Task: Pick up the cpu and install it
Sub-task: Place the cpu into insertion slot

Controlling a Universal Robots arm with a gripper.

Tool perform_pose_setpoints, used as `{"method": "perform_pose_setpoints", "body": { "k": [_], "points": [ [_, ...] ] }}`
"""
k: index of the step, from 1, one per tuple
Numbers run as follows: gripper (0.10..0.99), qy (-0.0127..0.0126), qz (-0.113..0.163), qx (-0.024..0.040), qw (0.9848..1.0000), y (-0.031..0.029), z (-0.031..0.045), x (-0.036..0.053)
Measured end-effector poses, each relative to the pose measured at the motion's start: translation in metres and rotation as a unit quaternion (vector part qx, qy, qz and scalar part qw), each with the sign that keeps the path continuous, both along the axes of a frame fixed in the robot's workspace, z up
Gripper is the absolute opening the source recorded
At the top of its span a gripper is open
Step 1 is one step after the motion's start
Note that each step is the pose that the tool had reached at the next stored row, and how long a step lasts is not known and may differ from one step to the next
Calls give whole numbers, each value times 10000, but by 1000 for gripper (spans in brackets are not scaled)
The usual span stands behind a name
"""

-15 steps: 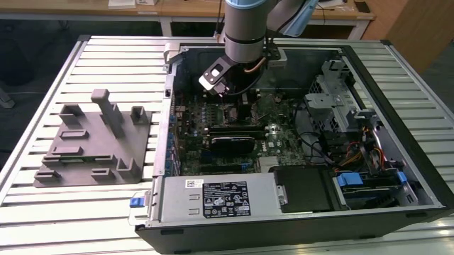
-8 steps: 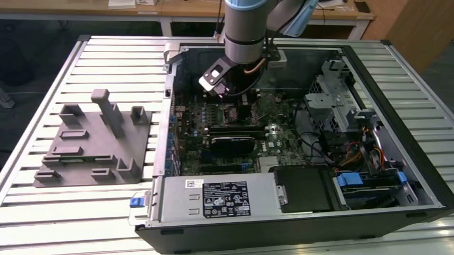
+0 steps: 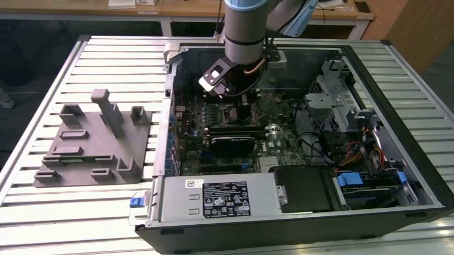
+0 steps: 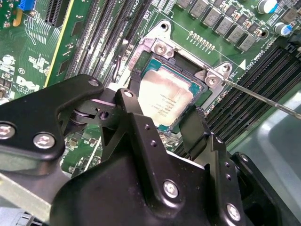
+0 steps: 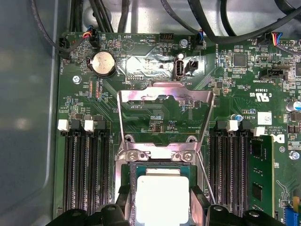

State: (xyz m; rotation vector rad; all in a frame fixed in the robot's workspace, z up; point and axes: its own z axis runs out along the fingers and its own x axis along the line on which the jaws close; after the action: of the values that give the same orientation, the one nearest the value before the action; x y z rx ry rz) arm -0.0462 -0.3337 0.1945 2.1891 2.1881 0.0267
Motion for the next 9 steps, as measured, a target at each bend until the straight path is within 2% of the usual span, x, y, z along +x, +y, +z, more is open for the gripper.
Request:
{"method": "perform_pose_setpoints", "body": {
  "k": [6, 7, 9],
  "points": [
    [600, 1, 0, -1, 10000, 0, 0, 0],
    [533, 1, 0, -1, 10000, 0, 0, 0],
    [525, 0, 0, -1, 10000, 0, -1, 0]
  ]
}}
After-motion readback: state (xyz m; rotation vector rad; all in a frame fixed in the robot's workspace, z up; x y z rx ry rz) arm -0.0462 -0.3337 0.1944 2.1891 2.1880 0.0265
